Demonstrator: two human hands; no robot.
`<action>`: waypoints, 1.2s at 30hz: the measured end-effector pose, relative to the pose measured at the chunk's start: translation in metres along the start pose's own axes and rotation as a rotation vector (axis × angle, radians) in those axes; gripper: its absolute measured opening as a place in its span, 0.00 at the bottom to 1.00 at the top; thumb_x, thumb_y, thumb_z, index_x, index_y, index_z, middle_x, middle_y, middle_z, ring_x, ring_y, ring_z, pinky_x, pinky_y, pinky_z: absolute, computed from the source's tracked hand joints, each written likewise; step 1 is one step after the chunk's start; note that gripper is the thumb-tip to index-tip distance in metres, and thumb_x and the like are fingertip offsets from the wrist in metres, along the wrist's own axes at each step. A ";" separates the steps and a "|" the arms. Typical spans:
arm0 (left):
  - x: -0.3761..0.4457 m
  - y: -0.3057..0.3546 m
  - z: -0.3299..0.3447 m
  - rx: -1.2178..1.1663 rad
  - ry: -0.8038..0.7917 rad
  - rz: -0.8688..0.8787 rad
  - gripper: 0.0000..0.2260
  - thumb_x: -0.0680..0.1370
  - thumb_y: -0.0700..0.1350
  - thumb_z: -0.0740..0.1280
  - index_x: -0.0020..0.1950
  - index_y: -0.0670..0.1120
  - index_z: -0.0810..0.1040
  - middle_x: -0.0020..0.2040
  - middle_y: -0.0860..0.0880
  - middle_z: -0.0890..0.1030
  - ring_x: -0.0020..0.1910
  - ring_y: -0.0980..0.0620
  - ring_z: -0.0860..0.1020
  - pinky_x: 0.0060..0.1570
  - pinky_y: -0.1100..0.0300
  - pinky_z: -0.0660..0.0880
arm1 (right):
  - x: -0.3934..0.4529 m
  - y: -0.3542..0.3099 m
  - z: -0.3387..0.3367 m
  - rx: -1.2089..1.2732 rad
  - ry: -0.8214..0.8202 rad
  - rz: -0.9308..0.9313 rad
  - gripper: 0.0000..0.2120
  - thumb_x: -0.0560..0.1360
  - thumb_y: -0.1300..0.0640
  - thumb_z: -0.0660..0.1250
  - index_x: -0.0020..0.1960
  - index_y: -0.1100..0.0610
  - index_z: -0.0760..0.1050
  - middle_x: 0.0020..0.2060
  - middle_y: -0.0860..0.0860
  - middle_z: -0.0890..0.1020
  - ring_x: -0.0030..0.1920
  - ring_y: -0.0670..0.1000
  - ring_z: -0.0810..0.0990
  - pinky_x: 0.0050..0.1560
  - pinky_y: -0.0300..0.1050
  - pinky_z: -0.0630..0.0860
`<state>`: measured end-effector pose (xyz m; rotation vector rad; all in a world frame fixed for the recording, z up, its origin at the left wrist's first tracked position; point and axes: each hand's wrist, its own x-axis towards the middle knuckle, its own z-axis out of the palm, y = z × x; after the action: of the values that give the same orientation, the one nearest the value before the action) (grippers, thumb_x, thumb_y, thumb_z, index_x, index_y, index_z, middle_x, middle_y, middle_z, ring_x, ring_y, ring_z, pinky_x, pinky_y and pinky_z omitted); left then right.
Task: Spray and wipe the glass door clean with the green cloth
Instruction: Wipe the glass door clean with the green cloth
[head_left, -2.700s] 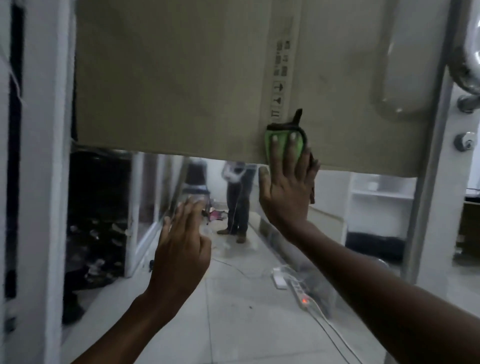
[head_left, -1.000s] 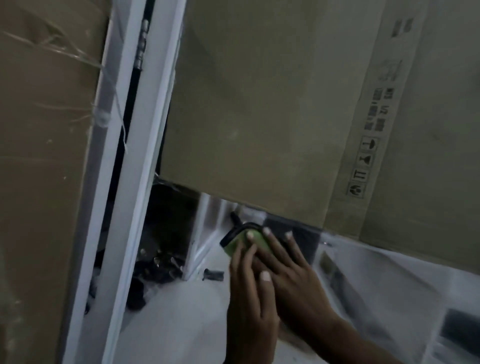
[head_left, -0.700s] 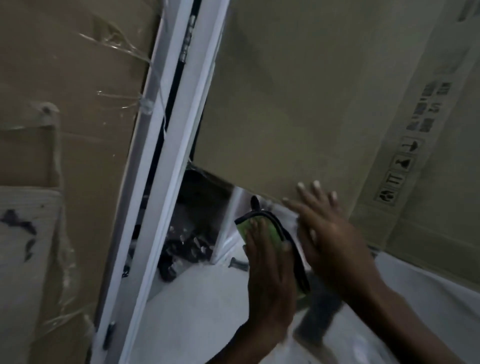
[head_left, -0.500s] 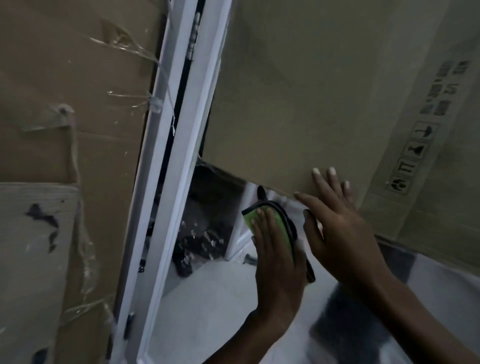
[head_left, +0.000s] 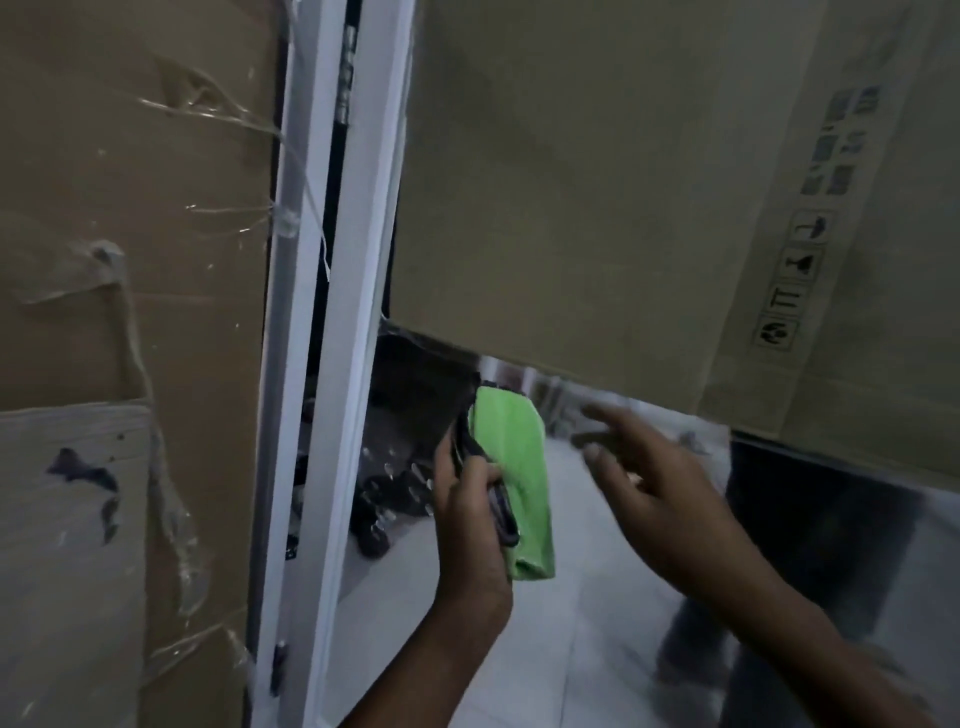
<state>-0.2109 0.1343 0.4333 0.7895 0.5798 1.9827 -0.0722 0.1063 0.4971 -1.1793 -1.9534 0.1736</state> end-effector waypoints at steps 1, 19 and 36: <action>-0.001 0.004 0.002 -0.039 -0.030 -0.026 0.24 0.76 0.34 0.58 0.68 0.54 0.76 0.60 0.46 0.82 0.56 0.45 0.82 0.49 0.50 0.79 | -0.002 -0.006 0.006 0.056 -0.089 0.100 0.20 0.81 0.46 0.63 0.73 0.46 0.69 0.55 0.42 0.83 0.52 0.37 0.82 0.55 0.41 0.82; -0.018 0.019 0.098 0.035 -0.687 -0.125 0.18 0.83 0.52 0.61 0.74 0.58 0.69 0.68 0.55 0.78 0.67 0.57 0.76 0.68 0.53 0.73 | -0.026 0.017 -0.034 -1.013 0.583 -0.334 0.32 0.81 0.53 0.63 0.79 0.67 0.59 0.77 0.71 0.57 0.79 0.69 0.57 0.75 0.69 0.61; 0.015 -0.001 -0.005 0.537 -0.129 0.308 0.20 0.79 0.36 0.60 0.63 0.59 0.73 0.61 0.58 0.73 0.65 0.57 0.72 0.61 0.45 0.76 | 0.064 0.035 0.016 -1.146 0.395 -0.460 0.33 0.83 0.44 0.57 0.83 0.53 0.50 0.82 0.59 0.49 0.82 0.60 0.47 0.75 0.75 0.49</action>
<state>-0.2198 0.1478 0.4341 1.3932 0.9806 2.0511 -0.0740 0.1803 0.5060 -1.2089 -1.8653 -1.4650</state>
